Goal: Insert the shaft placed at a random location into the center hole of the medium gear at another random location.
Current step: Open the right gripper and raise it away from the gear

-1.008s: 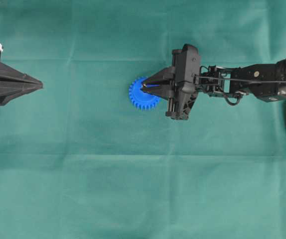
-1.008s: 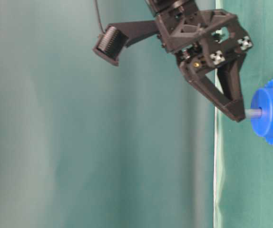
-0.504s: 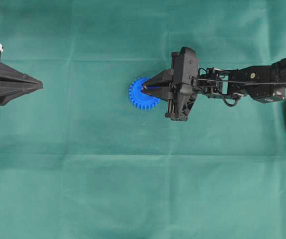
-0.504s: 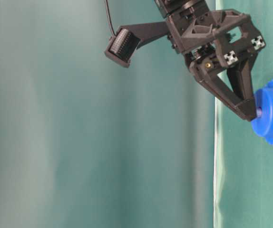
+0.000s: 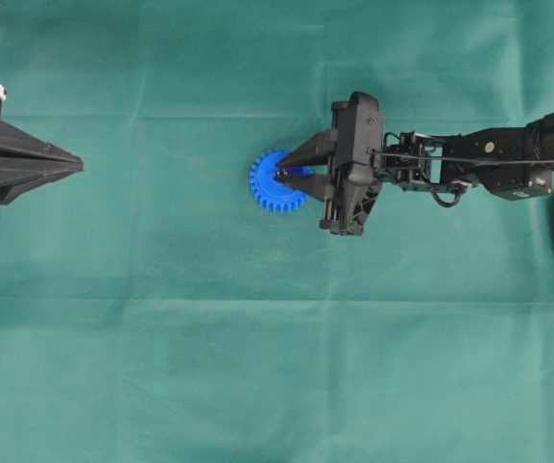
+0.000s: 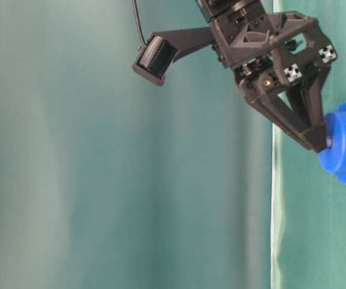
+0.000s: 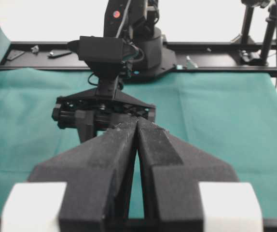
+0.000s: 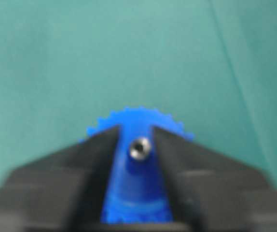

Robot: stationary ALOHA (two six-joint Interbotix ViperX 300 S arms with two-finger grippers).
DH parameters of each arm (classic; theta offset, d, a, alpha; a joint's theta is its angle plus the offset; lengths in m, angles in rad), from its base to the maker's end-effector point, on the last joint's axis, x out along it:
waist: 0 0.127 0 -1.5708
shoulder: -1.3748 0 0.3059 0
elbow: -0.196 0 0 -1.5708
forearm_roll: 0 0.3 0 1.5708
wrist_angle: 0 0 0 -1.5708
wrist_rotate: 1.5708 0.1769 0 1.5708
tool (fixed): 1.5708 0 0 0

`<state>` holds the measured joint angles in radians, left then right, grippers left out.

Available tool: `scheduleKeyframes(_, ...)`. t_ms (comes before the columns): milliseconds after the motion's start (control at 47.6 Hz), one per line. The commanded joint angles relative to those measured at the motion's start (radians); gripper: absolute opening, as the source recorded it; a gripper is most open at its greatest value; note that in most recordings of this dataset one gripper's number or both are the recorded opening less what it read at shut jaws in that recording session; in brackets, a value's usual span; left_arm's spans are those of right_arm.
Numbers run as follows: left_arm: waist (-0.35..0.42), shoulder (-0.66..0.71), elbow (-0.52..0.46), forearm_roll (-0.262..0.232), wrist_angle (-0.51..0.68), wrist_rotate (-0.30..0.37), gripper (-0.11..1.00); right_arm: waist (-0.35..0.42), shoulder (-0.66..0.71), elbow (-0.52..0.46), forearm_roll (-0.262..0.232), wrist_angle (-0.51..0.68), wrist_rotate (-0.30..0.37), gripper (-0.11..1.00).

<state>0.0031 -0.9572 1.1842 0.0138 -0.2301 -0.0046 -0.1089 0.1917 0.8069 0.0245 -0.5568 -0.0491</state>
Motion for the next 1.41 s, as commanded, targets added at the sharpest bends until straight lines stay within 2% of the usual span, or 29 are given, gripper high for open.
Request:
scheduleKeyframes(0, 0.002, 0.008, -0.014, 0.003, -0.006, -0.002, 0.0, 0.003, -0.014, -0.015, -0.002, -0.002, -0.009, 0.57)
scheduleKeyframes(84, 0.002, 0.008, -0.014, 0.002, -0.005, -0.002, 0.0, 0.006, -0.014, -0.015, -0.002, -0.002, -0.012, 0.82)
scheduleKeyframes(147, 0.002, 0.008, -0.014, 0.002, -0.005, -0.002, 0.0, 0.006, -0.017, -0.015, -0.002, -0.002, -0.012, 0.93)
scheduleKeyframes(294, 0.002, 0.008, -0.014, 0.003, -0.006, -0.002, 0.0, 0.006, -0.043, -0.011, -0.002, 0.002, -0.012, 0.84)
scheduleKeyframes(672, 0.002, 0.006, -0.015, 0.002, -0.006, -0.002, 0.0, 0.006, -0.184, 0.011, -0.002, 0.072, -0.015, 0.86)
scheduleKeyframes(1386, 0.002, 0.008, -0.015, 0.002, -0.005, -0.002, 0.0, 0.006, -0.252, 0.095, 0.002, 0.066, -0.011, 0.86)
